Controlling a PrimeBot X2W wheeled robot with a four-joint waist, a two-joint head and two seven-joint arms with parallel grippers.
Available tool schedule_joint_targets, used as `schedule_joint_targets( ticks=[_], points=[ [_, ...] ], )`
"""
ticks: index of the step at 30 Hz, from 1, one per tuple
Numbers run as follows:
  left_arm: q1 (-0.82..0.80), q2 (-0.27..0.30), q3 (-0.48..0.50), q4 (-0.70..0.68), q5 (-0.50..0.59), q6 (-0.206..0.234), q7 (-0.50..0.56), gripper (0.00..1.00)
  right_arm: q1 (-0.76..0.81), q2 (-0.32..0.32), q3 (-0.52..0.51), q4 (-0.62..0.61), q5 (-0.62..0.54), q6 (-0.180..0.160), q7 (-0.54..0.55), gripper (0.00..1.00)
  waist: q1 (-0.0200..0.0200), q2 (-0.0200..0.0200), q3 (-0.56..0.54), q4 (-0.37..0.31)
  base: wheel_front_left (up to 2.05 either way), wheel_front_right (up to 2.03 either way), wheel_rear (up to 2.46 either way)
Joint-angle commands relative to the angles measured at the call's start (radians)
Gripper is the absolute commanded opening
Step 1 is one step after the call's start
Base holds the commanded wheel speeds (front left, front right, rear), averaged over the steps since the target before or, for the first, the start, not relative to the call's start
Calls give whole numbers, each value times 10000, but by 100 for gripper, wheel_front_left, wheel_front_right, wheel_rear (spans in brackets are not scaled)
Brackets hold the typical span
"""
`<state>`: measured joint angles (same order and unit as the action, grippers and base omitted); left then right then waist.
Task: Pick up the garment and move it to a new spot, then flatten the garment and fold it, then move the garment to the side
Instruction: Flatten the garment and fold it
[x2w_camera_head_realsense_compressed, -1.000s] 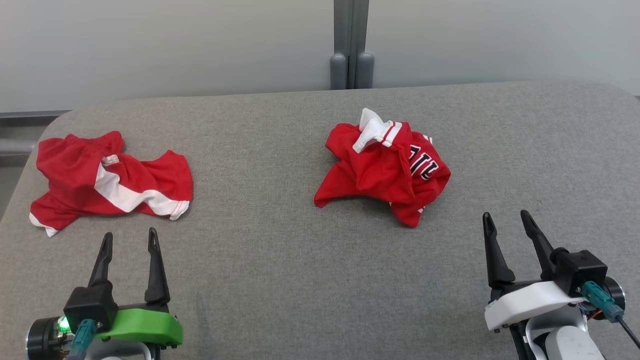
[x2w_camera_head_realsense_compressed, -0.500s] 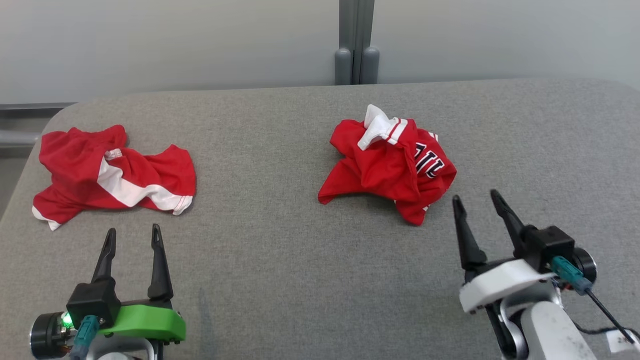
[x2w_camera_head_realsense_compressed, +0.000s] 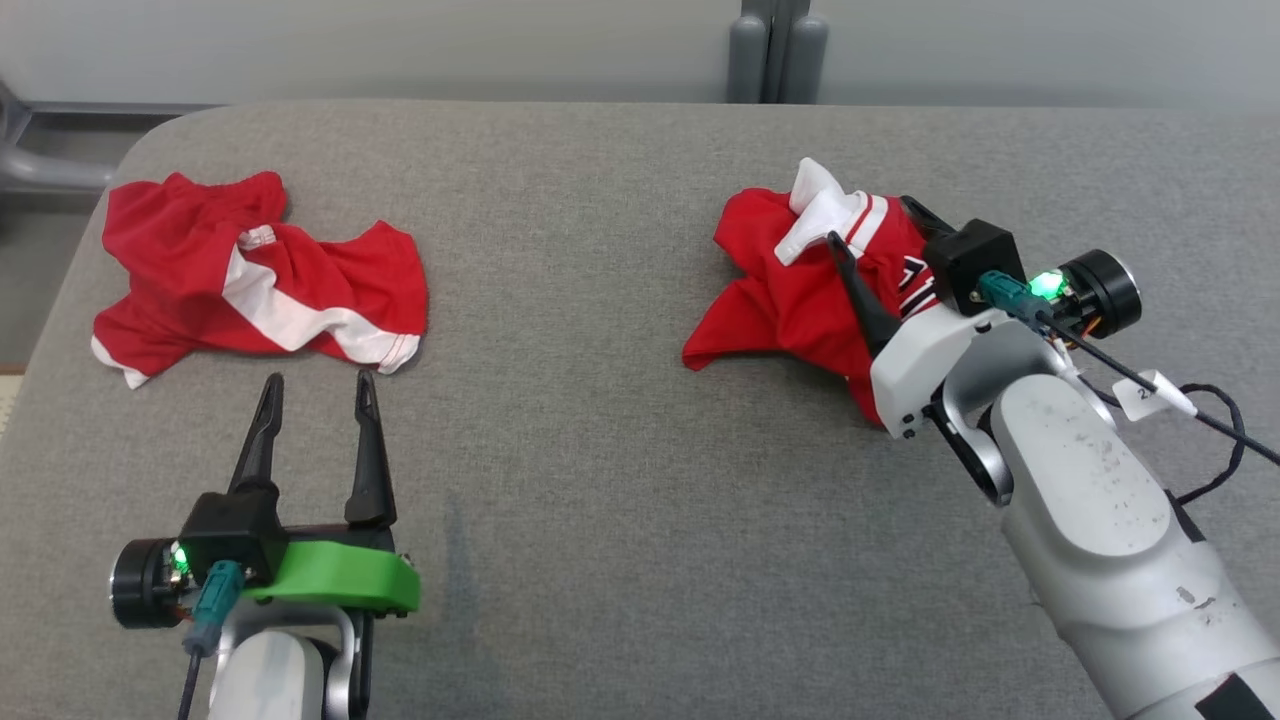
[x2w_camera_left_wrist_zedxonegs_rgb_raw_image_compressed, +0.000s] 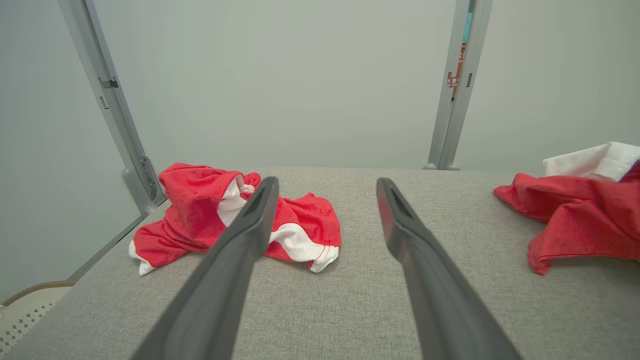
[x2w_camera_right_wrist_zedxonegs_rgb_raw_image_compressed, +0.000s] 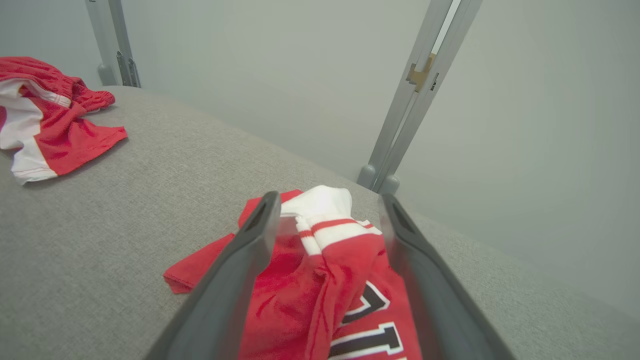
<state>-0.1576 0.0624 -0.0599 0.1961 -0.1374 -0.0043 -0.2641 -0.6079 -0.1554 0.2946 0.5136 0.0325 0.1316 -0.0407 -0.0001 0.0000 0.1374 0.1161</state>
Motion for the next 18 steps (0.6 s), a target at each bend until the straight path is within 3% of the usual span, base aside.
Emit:
schedule_joint_targets(
  ticks=[1,12,13,14,18],
  points=[
    [-261,-36,-71,38,-37,-6,-3,100,-234,-127,89,435,-124,-17,96,100,1,0,451,485,0,0,0],
    [-736,-116,-572,141,-196,127,-3,100,-1544,-320,-45,3770,-657,-17,-239,100,1,0,691,1041,0,0,0],
    [-748,-118,-568,141,-203,135,-3,100,-1644,-249,-115,3964,-611,-17,-352,39,1,0,694,1039,0,0,0],
    [-750,-119,-559,139,-200,124,-3,100,-1704,-213,-165,4122,-566,-17,-398,0,1,0,697,1029,0,0,0],
    [-645,-121,-504,152,-235,113,-3,100,-1962,-111,-350,4367,-534,-17,-1461,0,1,0,644,907,0,0,0]
  ],
)
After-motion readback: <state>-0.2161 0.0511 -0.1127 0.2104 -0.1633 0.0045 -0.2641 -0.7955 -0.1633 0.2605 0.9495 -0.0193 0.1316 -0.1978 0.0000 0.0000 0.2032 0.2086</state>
